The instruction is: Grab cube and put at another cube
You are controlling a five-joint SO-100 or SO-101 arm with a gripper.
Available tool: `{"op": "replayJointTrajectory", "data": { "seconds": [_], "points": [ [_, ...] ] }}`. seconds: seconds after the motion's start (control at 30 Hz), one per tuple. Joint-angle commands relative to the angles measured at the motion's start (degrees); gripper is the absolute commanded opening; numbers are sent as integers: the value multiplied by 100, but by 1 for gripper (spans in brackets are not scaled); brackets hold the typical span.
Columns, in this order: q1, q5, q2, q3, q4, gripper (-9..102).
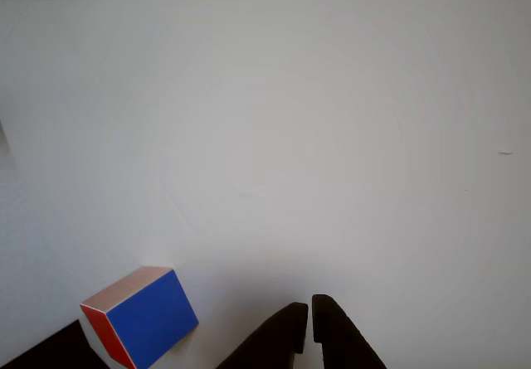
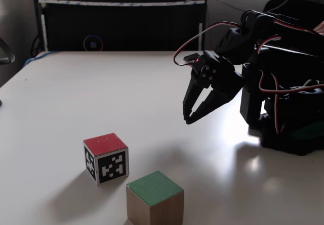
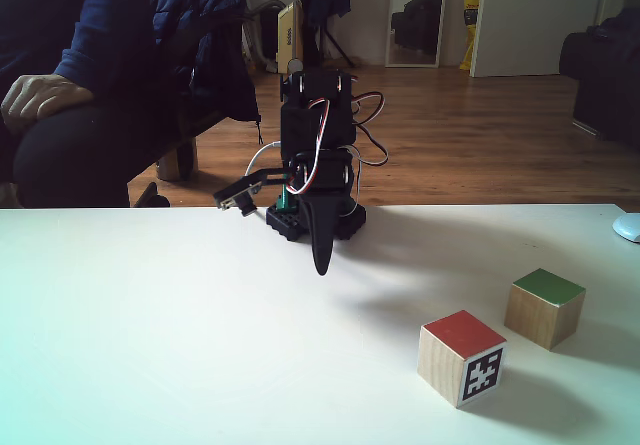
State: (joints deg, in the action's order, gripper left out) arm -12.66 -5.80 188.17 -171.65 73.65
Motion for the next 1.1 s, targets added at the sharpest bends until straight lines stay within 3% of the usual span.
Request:
{"op": "replayJointTrajectory", "data": {
  "seconds": [0.0, 0.73, 1.07],
  "points": [
    [-26, 167, 26, 158, 26, 0],
    [-62, 185, 26, 158, 26, 0],
    [167, -756, 26, 290, -510, 20]
  ]
}}
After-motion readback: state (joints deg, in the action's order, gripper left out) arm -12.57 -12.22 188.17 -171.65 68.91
